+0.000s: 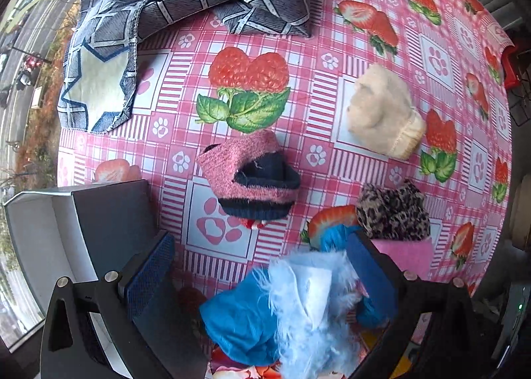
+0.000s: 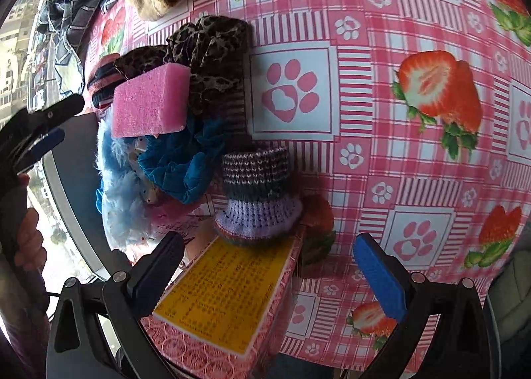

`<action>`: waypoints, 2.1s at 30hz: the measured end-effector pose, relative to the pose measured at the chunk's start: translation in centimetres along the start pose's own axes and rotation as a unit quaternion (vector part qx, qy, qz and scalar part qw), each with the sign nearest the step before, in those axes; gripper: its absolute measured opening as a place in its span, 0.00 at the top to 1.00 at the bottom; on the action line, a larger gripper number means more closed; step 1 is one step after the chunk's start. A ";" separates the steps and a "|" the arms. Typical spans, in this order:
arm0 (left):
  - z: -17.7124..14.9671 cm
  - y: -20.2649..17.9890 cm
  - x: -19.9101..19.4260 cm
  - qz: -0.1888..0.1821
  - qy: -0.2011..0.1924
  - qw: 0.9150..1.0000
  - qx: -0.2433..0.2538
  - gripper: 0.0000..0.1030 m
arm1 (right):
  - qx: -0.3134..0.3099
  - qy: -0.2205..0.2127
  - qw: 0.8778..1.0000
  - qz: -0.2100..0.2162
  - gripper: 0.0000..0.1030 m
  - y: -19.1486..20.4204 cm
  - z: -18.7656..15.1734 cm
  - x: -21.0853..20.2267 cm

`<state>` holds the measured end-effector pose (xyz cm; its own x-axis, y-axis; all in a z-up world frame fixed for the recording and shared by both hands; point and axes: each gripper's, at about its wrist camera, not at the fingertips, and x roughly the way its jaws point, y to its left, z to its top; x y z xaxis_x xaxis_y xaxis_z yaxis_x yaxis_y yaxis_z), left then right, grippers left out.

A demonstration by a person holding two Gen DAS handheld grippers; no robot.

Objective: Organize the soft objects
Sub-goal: 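Grasp the pink-and-navy sock with the left tool while the right tool grasps the purple knit sock, then lift both socks and carry them toward the white box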

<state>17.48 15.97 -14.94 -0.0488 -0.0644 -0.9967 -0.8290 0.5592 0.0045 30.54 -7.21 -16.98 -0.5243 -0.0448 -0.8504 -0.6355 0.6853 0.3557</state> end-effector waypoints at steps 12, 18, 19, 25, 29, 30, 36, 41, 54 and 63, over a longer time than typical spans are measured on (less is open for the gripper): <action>3.3 0.3 6.0 0.014 0.047 0.998 -0.024 0.36 | -0.044 0.062 0.997 -0.026 0.20 1.1 2.8 5.3; 2.9 0.0 6.3 -0.001 0.026 1.000 -0.012 0.72 | -0.050 0.036 0.998 -0.020 0.53 1.4 3.4 5.6; 2.3 0.1 5.3 0.008 0.016 1.000 -0.007 0.74 | -0.053 0.024 0.998 -0.021 0.54 1.4 3.1 5.3; 1.4 -0.5 0.9 0.025 -0.048 0.998 0.020 0.74 | -0.030 -0.057 0.998 -0.016 0.55 0.5 2.0 2.0; -1.0 -2.0 -2.8 0.029 -0.075 0.996 0.048 0.74 | -0.022 -0.103 0.994 -0.025 0.55 -0.1 0.6 0.2; -1.9 -2.5 -3.8 0.026 -0.078 0.995 0.057 0.74 | -0.022 -0.113 0.993 -0.030 0.55 -0.2 0.0 -0.2; -5.7 -8.6 -6.7 0.003 -0.099 0.986 0.132 0.74 | 0.000 -0.144 0.988 -0.049 0.55 -2.4 -2.4 -5.5; -9.7 -13.3 -8.9 -0.031 -0.102 0.977 0.185 0.74 | 0.015 -0.165 0.984 -0.063 0.55 -4.6 -5.5 -7.9; -19.0 -22.8 -10.3 -0.047 -0.084 0.928 0.361 0.74 | 0.078 -0.185 0.978 -0.056 0.55 -9.7 -9.3 -9.1; -23.3 -24.6 -11.4 -0.073 -0.111 0.891 0.434 0.74 | 0.111 -0.195 0.972 -0.070 0.55 -11.7 -11.7 -9.3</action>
<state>25.42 -16.28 -1.78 0.2156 -0.0786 -0.9733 -0.0696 0.9930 -0.0956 36.25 -23.32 -8.75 -0.1595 0.0994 -0.9822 -0.5256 0.8336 0.1697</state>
